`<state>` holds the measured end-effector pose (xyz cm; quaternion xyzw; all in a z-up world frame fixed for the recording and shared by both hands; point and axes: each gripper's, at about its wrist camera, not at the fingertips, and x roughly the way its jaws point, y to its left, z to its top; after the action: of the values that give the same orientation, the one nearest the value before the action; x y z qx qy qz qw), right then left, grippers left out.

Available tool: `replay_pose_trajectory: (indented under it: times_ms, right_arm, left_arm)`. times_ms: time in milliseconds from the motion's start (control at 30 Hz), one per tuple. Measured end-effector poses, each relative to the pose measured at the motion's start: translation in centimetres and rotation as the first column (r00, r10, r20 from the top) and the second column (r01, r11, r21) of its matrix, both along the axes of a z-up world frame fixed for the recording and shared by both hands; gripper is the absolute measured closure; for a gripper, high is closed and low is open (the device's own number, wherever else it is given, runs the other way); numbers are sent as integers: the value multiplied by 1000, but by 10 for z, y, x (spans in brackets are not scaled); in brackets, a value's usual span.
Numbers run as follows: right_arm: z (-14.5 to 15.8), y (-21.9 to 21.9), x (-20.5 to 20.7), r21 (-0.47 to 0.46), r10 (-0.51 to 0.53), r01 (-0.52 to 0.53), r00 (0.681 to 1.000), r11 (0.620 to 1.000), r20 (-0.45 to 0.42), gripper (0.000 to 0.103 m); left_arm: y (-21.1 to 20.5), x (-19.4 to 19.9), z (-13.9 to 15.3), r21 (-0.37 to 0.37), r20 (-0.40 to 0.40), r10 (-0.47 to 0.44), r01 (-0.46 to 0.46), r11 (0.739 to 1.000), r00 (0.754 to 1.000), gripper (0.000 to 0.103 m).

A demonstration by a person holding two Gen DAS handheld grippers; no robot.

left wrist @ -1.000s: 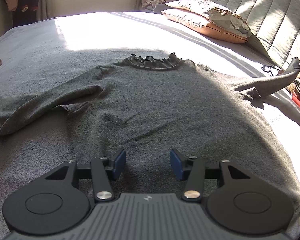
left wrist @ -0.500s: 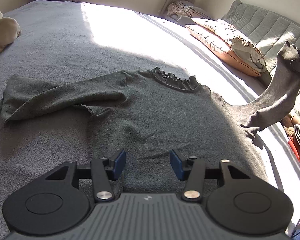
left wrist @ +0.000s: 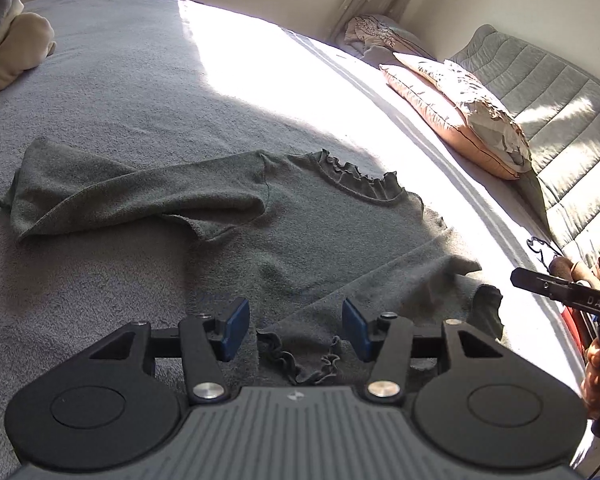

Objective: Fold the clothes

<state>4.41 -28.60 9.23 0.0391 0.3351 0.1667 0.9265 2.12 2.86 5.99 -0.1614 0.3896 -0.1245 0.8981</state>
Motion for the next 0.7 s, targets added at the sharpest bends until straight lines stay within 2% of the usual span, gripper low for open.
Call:
replay_pose_trajectory:
  times_ms: [100,200,333,367,400,433,500,533,567,633,667,700]
  right_arm:
    - [-11,-13,0,32,6,-4,998,999,-55,53]
    - [-19,-17,1,109,17,-4,992,994,-122,53]
    - [-40,-18,9,145,-44,74,978,987,-203,54]
    - [-43,-18,10,160,-41,76,976,984,-215,55]
    - [-43,-14,9,169,-27,65,975,983,-220,57]
    - [-44,-11,9,178,-13,54,975,983,-224,58]
    - [-45,-3,8,187,16,28,973,982,-229,64]
    - [-43,7,6,129,30,-3,977,992,-210,65]
    - [-39,19,0,35,33,-28,987,999,-155,67]
    - [-29,46,-15,-156,89,-89,996,984,-4,66]
    - [-23,62,-28,-225,177,-156,981,962,78,66]
    - [-22,71,-35,-221,239,-213,966,952,95,66]
  left_arm:
    - [-10,2,-8,-2,-40,-27,27,1000,999,49]
    - [-14,5,-16,20,-48,-22,23,1000,999,49]
    - [-15,6,-19,20,-36,-44,45,999,998,53]
    - [-14,5,-18,17,-29,-44,45,999,999,62]
    - [-13,5,-17,14,-25,-44,45,999,999,78]
    - [-11,5,-16,10,-25,-43,43,999,999,83]
    - [-4,6,-15,-19,-30,-28,27,999,999,86]
    - [1,6,-15,-36,-38,-15,14,999,999,86]
    - [4,7,-15,-45,-43,-5,3,999,999,86]
    - [9,9,-15,-47,-51,15,-17,999,999,86]
    - [10,9,-16,-46,-56,21,-24,999,998,86]
    - [10,10,-17,-50,-66,22,-25,998,998,85]
